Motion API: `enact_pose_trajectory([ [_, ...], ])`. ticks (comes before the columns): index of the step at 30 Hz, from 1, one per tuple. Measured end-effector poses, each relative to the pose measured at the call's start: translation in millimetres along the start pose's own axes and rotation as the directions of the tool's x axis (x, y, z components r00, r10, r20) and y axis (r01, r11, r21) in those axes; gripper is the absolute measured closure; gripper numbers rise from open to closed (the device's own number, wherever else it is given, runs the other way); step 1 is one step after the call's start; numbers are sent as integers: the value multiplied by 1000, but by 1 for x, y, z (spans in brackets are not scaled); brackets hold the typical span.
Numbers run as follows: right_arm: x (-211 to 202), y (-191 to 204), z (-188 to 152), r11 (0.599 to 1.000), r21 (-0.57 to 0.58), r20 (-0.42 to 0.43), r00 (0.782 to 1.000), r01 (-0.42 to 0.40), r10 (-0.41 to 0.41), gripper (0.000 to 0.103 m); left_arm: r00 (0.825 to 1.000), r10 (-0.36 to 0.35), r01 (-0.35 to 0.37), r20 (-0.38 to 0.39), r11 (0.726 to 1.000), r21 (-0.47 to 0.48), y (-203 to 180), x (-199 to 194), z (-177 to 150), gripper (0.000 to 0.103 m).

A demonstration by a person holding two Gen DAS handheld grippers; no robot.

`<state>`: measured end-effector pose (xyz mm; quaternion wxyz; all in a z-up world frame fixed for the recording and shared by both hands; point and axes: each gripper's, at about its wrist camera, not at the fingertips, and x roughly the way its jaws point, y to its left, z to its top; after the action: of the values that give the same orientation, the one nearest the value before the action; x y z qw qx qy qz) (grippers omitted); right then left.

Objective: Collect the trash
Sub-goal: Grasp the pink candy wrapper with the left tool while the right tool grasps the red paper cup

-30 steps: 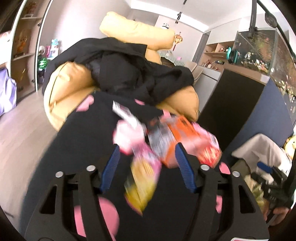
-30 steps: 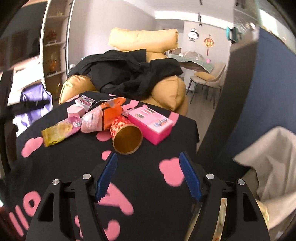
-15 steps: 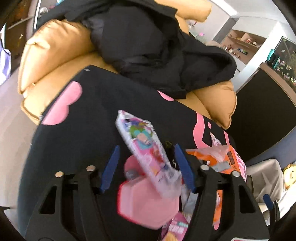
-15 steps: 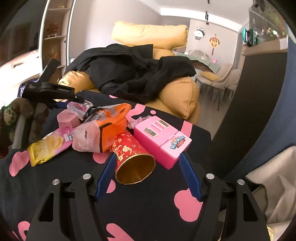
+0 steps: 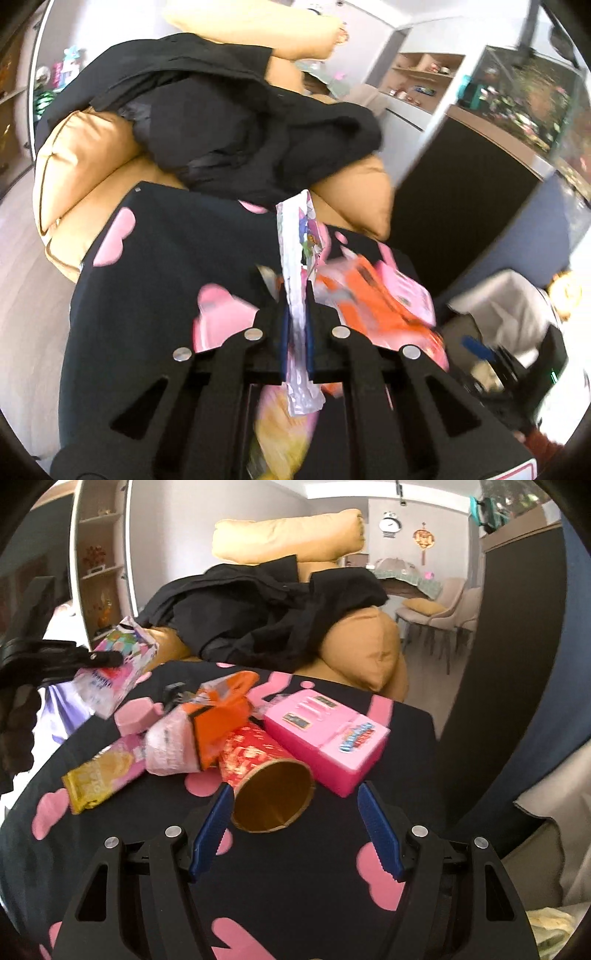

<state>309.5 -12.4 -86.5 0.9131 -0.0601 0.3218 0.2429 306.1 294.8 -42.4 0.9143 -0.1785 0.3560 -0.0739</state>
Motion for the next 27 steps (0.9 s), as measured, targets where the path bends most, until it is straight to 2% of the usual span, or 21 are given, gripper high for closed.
enact_pose_trajectory([
  [4,5,11,12,996,-75,28,998,-45,47,37,994,-82,77,-67,994,-76,-6,-12,-32,97],
  [7,17,18,26,985,-155,10,997,-79,81,37,989,-99,87,-112,991,-105,-9,-13,-58,97],
  [10,37,19,37,970,-211,-38,993,-118,113,37,987,-100,87,-122,991,-105,-14,-18,-81,97],
  [14,58,12,36,966,-192,-109,982,-173,154,37,987,-99,83,-128,989,-123,-15,-20,-108,97],
  [19,69,11,15,957,-122,-208,950,-263,235,37,982,-85,61,-166,988,-141,-10,-9,-125,97],
  [22,63,19,5,967,-126,-202,960,-221,193,42,985,-57,36,-165,991,-126,-9,-8,-130,97],
  [24,55,21,3,975,-110,-185,968,-192,170,51,985,-53,31,-163,991,-133,-6,-9,-133,96],
  [27,44,19,1,978,-37,-178,965,-203,194,56,987,-35,13,-159,991,-137,-4,-11,-138,96],
])
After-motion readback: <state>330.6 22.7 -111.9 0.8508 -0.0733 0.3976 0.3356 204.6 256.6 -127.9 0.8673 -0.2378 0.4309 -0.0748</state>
